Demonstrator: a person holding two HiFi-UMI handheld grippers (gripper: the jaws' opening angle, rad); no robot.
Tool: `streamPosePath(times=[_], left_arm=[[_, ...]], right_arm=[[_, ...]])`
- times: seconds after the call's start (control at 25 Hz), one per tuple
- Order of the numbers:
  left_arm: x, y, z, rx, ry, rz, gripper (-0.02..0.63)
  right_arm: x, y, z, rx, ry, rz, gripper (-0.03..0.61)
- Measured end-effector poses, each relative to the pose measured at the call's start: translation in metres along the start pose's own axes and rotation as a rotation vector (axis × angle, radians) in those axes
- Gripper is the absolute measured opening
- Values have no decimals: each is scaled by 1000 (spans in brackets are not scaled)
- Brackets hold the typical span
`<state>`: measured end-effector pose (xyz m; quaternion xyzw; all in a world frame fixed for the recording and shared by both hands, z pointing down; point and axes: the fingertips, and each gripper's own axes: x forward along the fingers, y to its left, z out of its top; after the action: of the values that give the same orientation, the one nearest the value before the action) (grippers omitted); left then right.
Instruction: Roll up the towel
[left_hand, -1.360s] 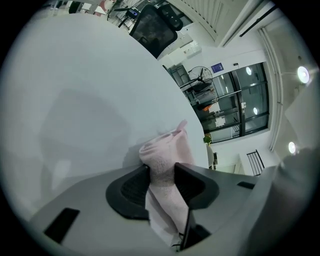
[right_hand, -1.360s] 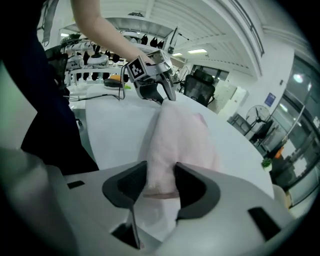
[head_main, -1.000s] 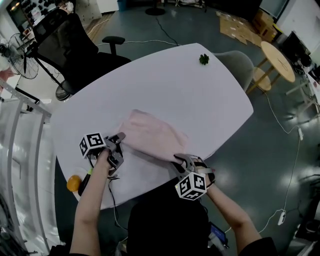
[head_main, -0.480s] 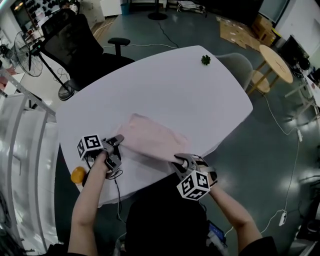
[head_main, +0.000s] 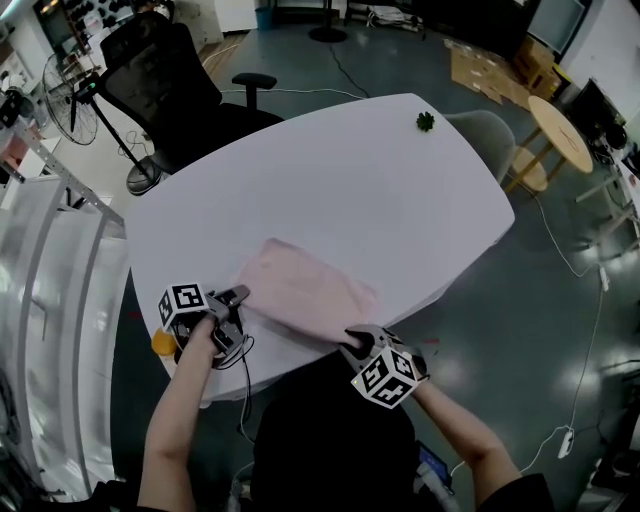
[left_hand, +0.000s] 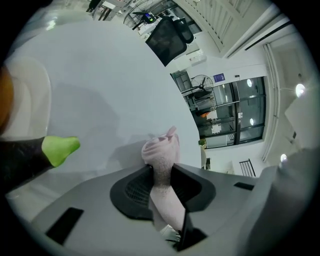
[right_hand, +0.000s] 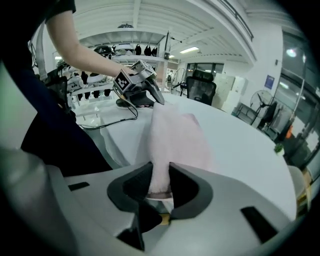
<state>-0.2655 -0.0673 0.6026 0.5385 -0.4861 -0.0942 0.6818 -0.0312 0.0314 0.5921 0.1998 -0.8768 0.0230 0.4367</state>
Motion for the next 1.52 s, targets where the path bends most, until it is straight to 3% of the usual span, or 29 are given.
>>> streamPosePath(times=[0.4, 1.08, 1.52], left_arm=[[17, -47, 11, 42, 9, -52, 138], [77, -70, 29, -44, -29, 9, 141], [116, -67, 37, 13, -50, 91, 141]], right_arm=[[-8, -34, 3, 241, -48, 91, 132], [4, -118, -10, 349, -40, 198, 132], [34, -151, -34, 499, -10, 187, 132]])
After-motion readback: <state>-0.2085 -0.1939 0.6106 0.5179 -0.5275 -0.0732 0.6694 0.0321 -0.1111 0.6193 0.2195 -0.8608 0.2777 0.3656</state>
